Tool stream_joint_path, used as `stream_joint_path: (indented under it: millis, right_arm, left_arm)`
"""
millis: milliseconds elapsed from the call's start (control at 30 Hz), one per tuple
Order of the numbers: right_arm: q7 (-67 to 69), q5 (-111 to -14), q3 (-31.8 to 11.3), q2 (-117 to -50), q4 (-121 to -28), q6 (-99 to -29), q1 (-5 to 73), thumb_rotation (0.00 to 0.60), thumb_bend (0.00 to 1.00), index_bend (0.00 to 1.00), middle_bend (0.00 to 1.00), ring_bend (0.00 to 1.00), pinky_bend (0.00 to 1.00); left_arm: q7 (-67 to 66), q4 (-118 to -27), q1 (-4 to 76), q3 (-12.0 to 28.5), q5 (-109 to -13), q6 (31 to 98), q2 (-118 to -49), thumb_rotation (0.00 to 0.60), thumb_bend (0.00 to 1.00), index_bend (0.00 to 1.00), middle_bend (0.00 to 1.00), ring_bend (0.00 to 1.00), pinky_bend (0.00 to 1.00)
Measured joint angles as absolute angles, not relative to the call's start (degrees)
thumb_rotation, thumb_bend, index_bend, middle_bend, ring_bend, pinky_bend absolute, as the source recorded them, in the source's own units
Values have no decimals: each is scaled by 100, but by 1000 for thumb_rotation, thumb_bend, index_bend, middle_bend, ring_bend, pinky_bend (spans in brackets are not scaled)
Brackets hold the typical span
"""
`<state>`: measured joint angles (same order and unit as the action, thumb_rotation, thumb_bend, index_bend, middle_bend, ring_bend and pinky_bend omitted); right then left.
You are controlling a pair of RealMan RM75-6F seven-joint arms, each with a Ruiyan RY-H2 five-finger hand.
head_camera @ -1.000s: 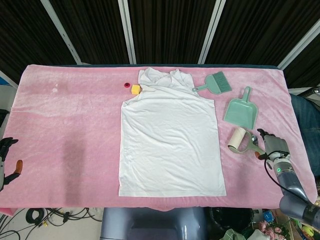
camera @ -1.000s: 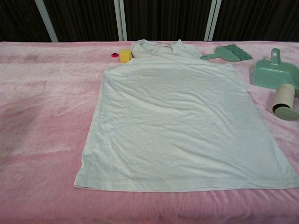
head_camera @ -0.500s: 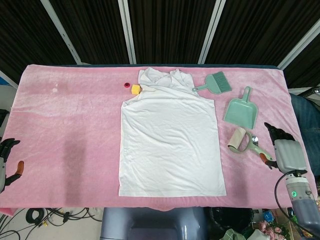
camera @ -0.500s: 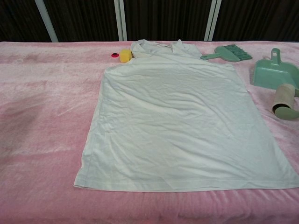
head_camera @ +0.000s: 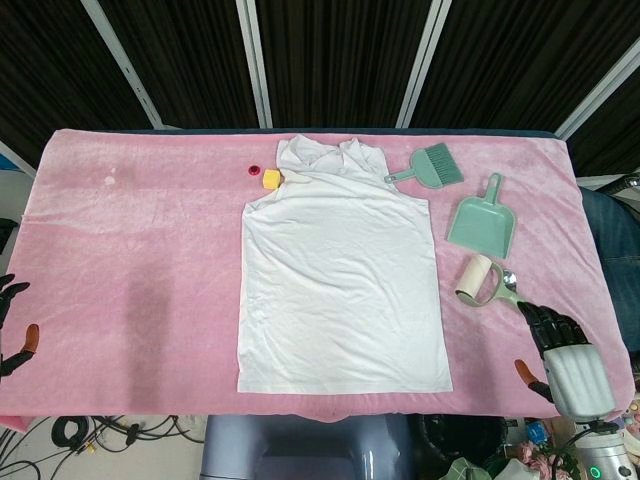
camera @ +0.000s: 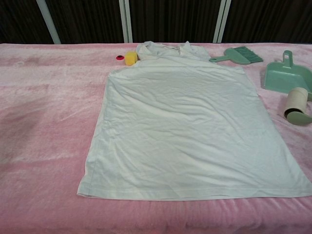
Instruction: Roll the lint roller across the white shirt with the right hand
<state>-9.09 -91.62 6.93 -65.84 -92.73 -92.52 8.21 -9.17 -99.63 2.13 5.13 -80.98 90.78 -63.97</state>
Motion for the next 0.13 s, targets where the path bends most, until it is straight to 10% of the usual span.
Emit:
stream_joint_path:
  millis: [133]
  right_arm:
    - [-863,-9155,621,-6648,-9201,-9093,804,600,179,86,140,155,220]
  left_arm:
    - [-1022,-9934,179,425,-8200,9110,-6493,600,424,212,140,55,34]
